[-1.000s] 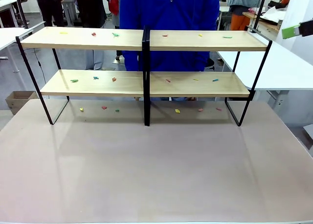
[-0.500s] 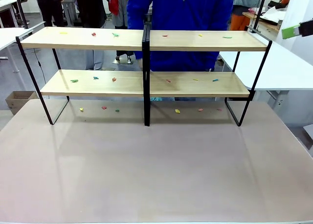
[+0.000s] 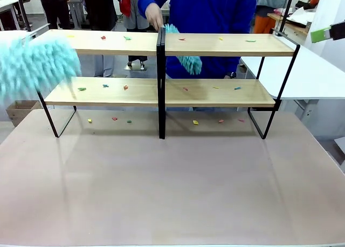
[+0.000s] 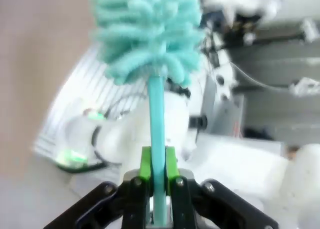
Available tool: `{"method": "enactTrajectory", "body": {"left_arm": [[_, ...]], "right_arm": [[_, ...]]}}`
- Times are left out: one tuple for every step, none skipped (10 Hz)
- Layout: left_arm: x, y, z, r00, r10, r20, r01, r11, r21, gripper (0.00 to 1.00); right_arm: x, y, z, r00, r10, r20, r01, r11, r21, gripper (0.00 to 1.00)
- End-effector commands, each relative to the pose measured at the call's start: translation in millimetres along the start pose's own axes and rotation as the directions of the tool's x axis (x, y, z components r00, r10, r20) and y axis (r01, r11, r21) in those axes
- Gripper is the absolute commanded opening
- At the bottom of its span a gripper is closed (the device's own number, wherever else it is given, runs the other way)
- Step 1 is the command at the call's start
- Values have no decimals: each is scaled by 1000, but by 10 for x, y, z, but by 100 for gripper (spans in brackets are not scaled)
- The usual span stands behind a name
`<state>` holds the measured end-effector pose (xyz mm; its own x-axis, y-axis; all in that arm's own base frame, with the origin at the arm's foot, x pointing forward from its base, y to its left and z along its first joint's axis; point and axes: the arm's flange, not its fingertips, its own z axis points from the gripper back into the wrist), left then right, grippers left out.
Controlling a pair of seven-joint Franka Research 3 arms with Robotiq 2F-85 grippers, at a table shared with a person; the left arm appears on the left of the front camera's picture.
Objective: Clean the shelves.
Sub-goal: Clean a randomly selected level of the Shelf with the Duster.
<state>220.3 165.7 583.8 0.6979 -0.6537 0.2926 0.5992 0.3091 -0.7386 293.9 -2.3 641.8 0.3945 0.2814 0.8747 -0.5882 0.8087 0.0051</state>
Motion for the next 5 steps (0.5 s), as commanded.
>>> {"method": "enactTrajectory", "body": {"left_arm": [[-78, -100, -438, 922, -102, -373, 106, 994, -11, 13], [61, -31, -782, 921, -42, -386, 45, 999, -3, 13], [241, 113, -930, 942, 84, -326, -77, 996, 33, 13], [71, 94, -677, 953, -18, -303, 10, 1000, -26, 13], [71, 94, -677, 953, -18, -303, 10, 1000, -26, 13]], "right_arm": [[-9, 1, -7, 1000, 5, 2, -5, 1000, 6, 100], [-9, 1, -7, 1000, 5, 2, -5, 1000, 6, 100], [-9, 1, -7, 1000, 5, 2, -5, 1000, 6, 100], [-9, 1, -7, 1000, 5, 2, -5, 1000, 6, 100], [-9, 1, -7, 1000, 5, 2, -5, 1000, 6, 100]]}}
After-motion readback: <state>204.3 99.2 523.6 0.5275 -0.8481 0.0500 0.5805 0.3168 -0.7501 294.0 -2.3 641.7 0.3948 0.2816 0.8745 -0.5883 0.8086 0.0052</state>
